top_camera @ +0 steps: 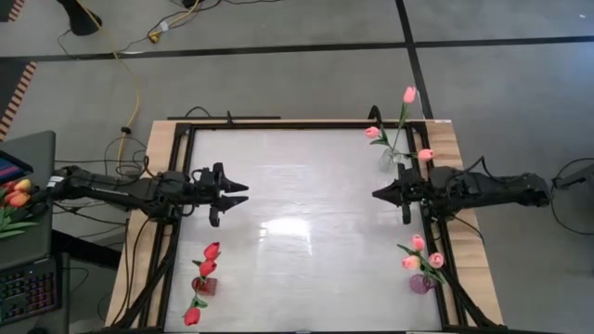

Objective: Sort flowers into vase by color
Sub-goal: Return to Home Position

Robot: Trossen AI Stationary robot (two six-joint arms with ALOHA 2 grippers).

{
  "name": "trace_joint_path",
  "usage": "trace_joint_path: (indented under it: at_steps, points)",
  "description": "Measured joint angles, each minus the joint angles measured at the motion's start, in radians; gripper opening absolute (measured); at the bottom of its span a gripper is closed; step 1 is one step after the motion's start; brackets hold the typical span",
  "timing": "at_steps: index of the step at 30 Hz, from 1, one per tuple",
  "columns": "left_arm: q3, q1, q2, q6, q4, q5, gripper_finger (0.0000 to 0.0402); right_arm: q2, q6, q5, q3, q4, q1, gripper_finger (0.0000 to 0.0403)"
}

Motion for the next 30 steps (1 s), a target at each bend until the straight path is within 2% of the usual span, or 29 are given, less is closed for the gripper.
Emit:
trace_joint_path:
  at_steps: [7,18,28,30]
  points:
    - [-0.048,0.032,-0.106,-0.001,-0.068,0.007,0.0139,-0.071,-0.004,-0.015,-0.070,-0.017,-0.024,0.0019]
    - [-0.213,0.036,-0.341,-0.057,-0.040,-0.040,0.0139,-0.242,-0.020,-0.016,-0.184,-0.008,-0.059,0.0019]
    - [-0.272,0.036,-0.458,-0.057,-0.029,-0.038,0.0139,-0.301,-0.079,-0.016,-0.191,-0.002,-0.069,0.0019]
    - [-0.294,0.036,-0.465,-0.057,0.021,-0.038,0.0139,-0.300,-0.079,-0.016,-0.191,-0.002,-0.069,0.0020]
